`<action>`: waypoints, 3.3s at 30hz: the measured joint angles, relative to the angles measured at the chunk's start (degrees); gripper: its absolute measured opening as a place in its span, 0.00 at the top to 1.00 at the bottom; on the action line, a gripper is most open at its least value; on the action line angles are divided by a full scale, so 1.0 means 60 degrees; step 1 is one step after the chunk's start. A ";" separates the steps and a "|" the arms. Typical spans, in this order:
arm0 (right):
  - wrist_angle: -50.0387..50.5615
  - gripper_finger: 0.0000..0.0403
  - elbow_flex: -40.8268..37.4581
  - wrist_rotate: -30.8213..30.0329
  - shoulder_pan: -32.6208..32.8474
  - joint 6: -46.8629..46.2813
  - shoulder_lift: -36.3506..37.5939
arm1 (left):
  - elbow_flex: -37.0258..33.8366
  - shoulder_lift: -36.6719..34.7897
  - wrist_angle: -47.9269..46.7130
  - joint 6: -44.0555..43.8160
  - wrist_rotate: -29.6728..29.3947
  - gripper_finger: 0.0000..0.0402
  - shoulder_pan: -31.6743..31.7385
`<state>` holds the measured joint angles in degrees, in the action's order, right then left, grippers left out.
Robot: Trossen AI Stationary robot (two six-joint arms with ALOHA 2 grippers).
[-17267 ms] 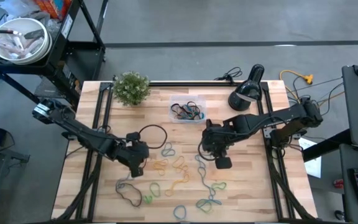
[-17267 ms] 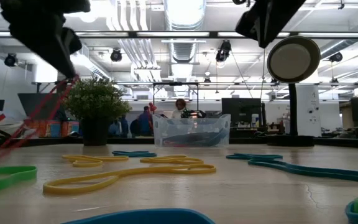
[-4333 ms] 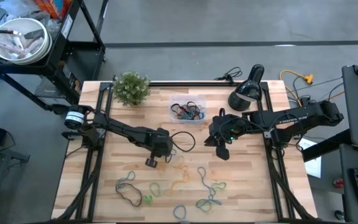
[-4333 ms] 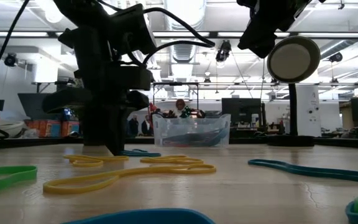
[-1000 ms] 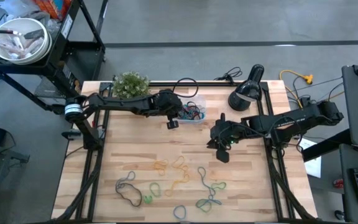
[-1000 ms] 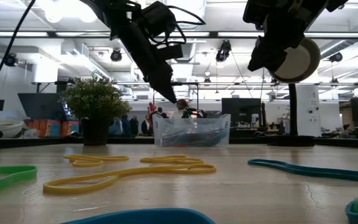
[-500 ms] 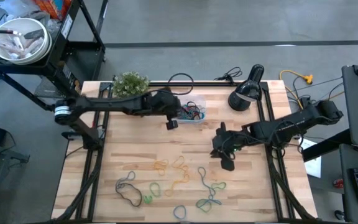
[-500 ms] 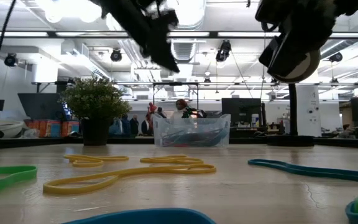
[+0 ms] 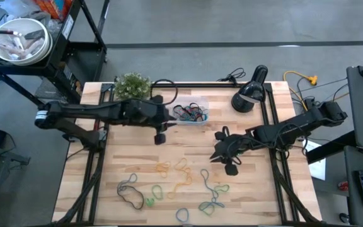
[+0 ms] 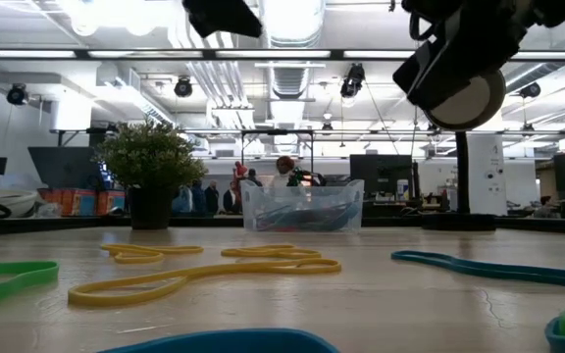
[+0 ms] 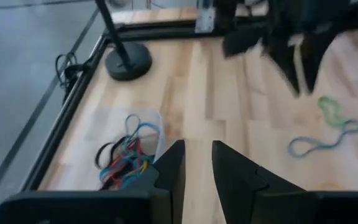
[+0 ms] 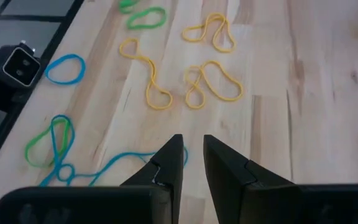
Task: Pick and place rubber bands into bin
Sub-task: Put the blue rubberband into the transparent bin
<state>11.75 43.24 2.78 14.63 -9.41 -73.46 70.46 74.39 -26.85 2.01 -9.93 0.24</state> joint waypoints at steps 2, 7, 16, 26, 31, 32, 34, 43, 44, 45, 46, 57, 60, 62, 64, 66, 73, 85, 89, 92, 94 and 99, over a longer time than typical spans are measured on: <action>-0.0119 0.85 -0.0024 0.0057 0.0000 0.0051 -0.0278 | -0.0013 -0.0152 -0.0275 -0.0139 0.0004 0.84 -0.0221; -0.0616 0.85 0.0149 0.0848 0.0055 0.0085 -0.1480 | -0.0056 -0.0270 -0.0862 -0.0530 0.0017 0.84 -0.0846; -0.0608 0.85 0.0818 0.0872 0.0127 -0.0052 -0.3369 | -0.0351 -0.0331 -0.2886 -0.1984 0.0058 0.84 -0.1991; 0.0070 0.85 0.1562 0.0716 0.0124 -0.0031 -0.4395 | -0.0732 -0.0422 -0.2889 -0.2872 0.0025 0.84 -0.2485; 0.0155 0.85 0.1644 0.0503 0.0113 0.0145 -0.4381 | -0.0732 -0.0415 -0.2897 -0.3036 -0.0004 0.84 -0.2563; 0.0171 0.85 0.1637 0.0503 0.0113 0.0155 -0.4405 | -0.0732 -0.0415 -0.2885 -0.3045 -0.0003 0.84 -0.2577; 0.0196 0.85 0.1640 0.0507 0.0113 0.0177 -0.4511 | -0.0736 -0.0415 -0.2897 -0.3100 0.0000 0.84 -0.2623; 0.0188 0.85 0.1656 0.0500 0.0083 -0.0232 -0.5029 | -0.0739 -0.0408 -0.2895 -0.3437 -0.0006 0.84 -0.2823; 0.0186 0.85 0.1657 0.0474 0.0071 -0.0341 -0.5029 | -0.0739 -0.0408 -0.2900 -0.3509 -0.0015 0.84 -0.2837; 0.0186 0.85 0.1659 0.0399 0.0066 -0.0399 -0.5029 | -0.0739 -0.0408 -0.2898 -0.3528 -0.0024 0.84 -0.2856; 0.0186 0.85 0.1656 0.0346 0.0067 -0.0400 -0.5029 | -0.0739 -0.0408 -0.2896 -0.3531 -0.0052 0.84 -0.2875; 0.0165 0.85 0.1669 0.0288 0.0079 -0.0430 -0.5203 | -0.0739 -0.0404 -0.2892 -0.3538 -0.0204 0.84 -0.2883; 0.0185 0.86 0.1685 0.0239 0.0128 -0.0572 -0.5417 | -0.0743 -0.0404 -0.2892 -0.3542 -0.0229 0.84 -0.2883; 0.0182 0.87 0.1691 0.0223 0.0150 -0.0726 -0.5489 | -0.0743 -0.0404 -0.2892 -0.3543 -0.0234 0.84 -0.2883; 0.0182 0.90 0.1691 0.0210 0.0171 -0.0743 -0.5503 | -0.0743 -0.0404 -0.2889 -0.3544 -0.0239 0.84 -0.2883; 0.0192 0.95 0.1686 0.0199 0.0171 -0.0730 -0.5484 | -0.0743 -0.0404 -0.2889 -0.3538 -0.0243 0.84 -0.2883; 0.0221 0.98 0.1656 0.0175 0.0171 -0.0916 -0.5293 | -0.0747 -0.0404 -0.2889 -0.3535 -0.0430 0.84 -0.2883; 0.0400 0.98 0.1589 -0.1288 0.0193 -0.0936 -0.3543 | -0.0747 -0.0404 -0.2867 -0.3531 -0.0423 0.84 -0.2883; 0.0318 0.98 0.1604 -0.2007 0.0183 -0.0936 -0.2843 | -0.0750 -0.0404 -0.2863 -0.3528 -0.0426 0.84 -0.2879; 0.0326 0.98 0.1608 -0.2586 0.0178 -0.0899 -0.2373 | -0.0750 -0.0404 -0.2860 -0.3528 -0.0426 0.84 -0.2872; 0.0301 0.98 0.1611 -0.2942 0.0186 -0.0818 -0.2053 | -0.0750 -0.0404 -0.2860 -0.3528 -0.0426 0.84 -0.2872; 0.0296 0.98 0.1611 -0.3733 0.0182 -0.0610 -0.1329 | -0.0750 -0.0404 -0.2849 -0.3524 -0.0426 0.84 -0.2872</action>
<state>13.52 52.90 -19.62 15.73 -13.07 -81.43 65.95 71.96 -43.94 -19.14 -12.49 -16.99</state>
